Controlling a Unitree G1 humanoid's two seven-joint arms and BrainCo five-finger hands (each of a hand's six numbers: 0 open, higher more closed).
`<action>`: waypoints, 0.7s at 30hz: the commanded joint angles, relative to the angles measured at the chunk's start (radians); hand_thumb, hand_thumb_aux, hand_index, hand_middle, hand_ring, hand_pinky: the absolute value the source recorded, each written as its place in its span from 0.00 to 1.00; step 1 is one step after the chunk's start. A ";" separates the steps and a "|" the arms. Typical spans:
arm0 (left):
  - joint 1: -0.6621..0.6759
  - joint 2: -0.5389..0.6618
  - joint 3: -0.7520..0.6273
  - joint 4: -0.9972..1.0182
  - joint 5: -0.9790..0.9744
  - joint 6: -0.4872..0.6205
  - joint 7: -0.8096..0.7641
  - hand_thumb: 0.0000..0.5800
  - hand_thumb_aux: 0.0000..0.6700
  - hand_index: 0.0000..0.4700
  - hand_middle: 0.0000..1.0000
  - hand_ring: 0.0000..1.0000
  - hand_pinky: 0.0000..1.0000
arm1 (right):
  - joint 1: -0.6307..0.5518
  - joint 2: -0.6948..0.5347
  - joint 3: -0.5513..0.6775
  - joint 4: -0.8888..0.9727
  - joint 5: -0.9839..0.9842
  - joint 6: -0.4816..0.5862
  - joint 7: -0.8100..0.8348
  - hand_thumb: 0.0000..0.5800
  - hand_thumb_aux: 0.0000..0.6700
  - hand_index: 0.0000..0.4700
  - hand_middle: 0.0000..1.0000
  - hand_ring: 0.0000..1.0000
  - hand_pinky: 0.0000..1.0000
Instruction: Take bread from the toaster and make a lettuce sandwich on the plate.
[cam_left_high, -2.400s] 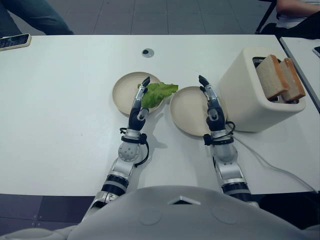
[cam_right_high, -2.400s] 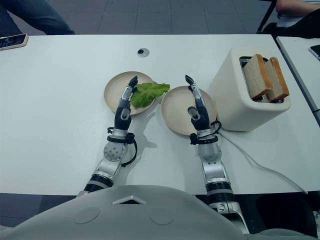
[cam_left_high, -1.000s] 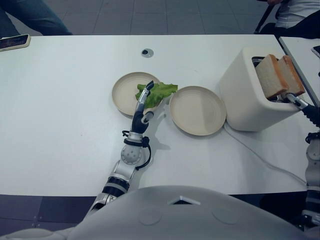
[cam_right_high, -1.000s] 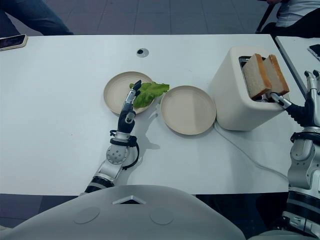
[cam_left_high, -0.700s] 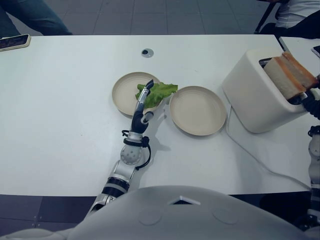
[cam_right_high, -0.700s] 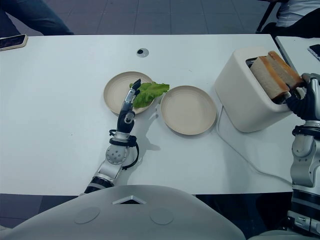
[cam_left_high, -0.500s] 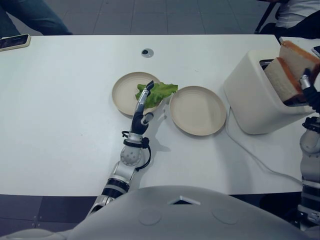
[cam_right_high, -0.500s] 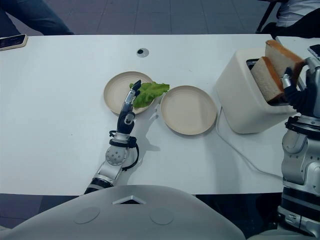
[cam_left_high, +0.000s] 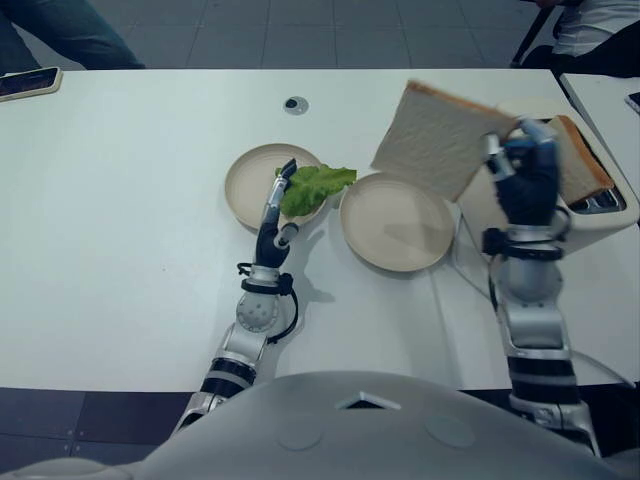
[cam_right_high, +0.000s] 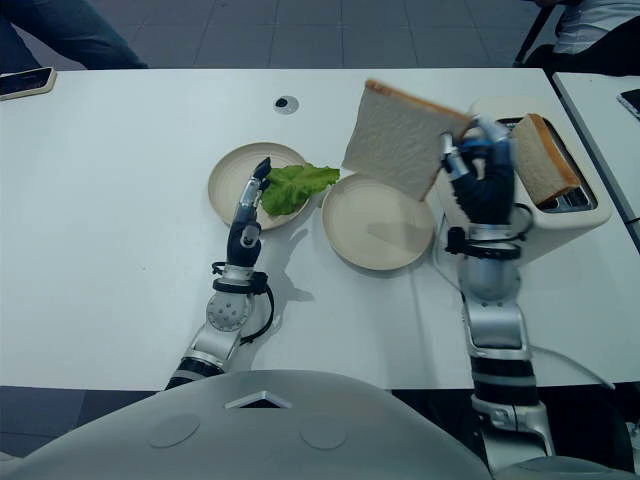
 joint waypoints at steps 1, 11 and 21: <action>-0.018 0.042 0.033 -0.006 0.061 0.029 0.038 0.00 0.00 0.00 0.00 0.00 0.00 | -0.008 -0.025 0.018 0.148 -0.038 -0.020 0.071 1.00 1.00 1.00 1.00 1.00 1.00; -0.220 0.252 -0.014 0.089 0.496 0.349 0.206 0.00 0.00 0.00 0.00 0.00 0.00 | 0.130 -0.175 0.023 -0.118 -0.007 0.090 0.379 1.00 1.00 1.00 1.00 1.00 1.00; -0.449 0.325 -0.188 0.356 0.623 0.513 0.246 0.00 0.00 0.00 0.00 0.00 0.00 | 0.112 -0.243 0.038 -0.083 -0.432 0.094 0.195 0.00 0.00 0.00 0.00 0.00 0.00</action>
